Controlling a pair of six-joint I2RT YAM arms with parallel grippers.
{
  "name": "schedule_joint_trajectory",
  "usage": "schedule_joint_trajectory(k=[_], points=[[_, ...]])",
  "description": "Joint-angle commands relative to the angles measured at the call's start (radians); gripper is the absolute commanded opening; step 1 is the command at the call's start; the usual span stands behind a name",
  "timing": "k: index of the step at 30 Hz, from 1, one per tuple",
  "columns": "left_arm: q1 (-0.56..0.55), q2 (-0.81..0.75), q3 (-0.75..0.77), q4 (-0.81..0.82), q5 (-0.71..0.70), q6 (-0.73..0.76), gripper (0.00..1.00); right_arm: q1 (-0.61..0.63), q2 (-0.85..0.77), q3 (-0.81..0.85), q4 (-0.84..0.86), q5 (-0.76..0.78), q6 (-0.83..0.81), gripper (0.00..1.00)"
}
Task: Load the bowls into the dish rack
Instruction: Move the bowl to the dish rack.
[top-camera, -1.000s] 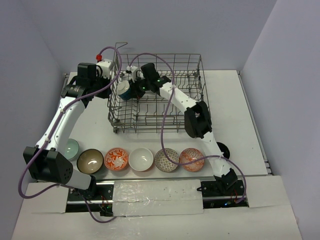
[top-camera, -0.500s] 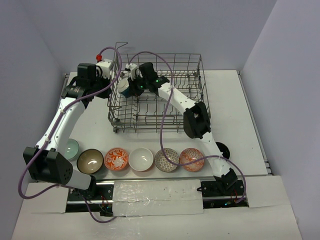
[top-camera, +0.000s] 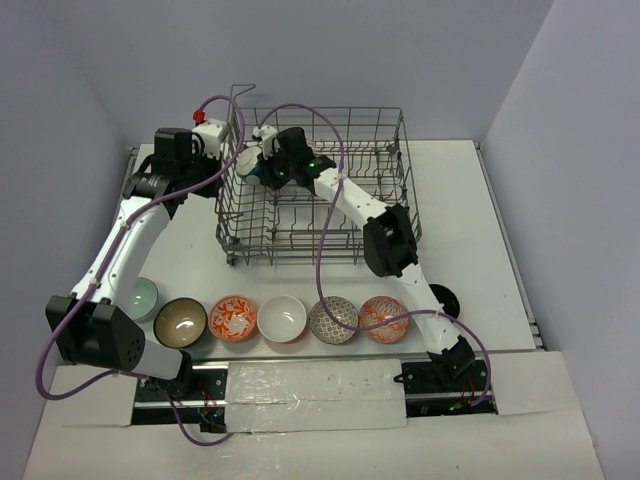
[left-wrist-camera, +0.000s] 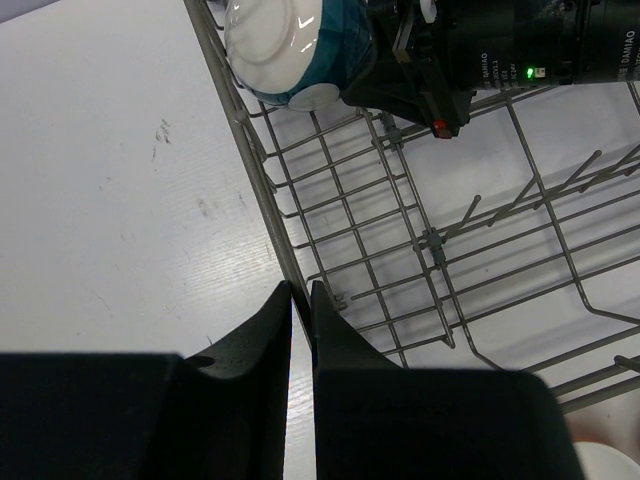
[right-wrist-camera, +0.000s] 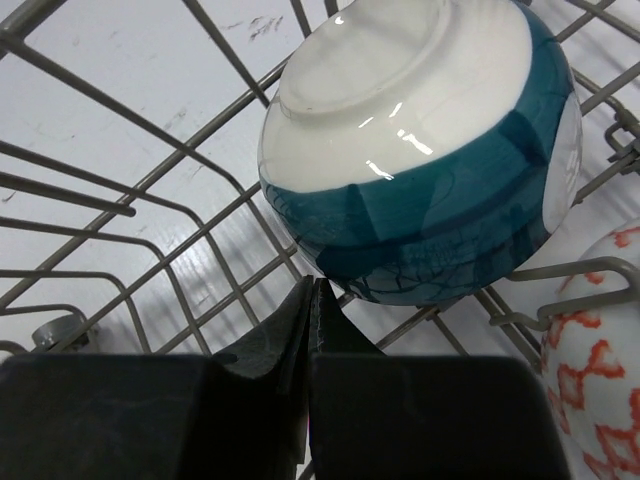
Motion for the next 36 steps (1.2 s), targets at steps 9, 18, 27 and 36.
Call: schedule_joint_trajectory(k=[9,18,27,36], points=[[-0.009,-0.027,-0.047,-0.052,0.066,0.035,0.0,-0.002,0.009,0.066,0.106,0.11,-0.017,0.0],[-0.007,-0.028,-0.052,-0.052,0.069,0.038,0.0,-0.002,0.019,0.063,0.15,0.193,-0.043,0.01],[-0.007,-0.037,-0.056,-0.057,0.069,0.04,0.0,-0.002,0.032,0.075,0.193,0.262,-0.055,0.01],[-0.007,-0.039,-0.062,-0.054,0.07,0.041,0.0,-0.002,0.014,0.069,0.197,0.27,-0.078,0.01]])
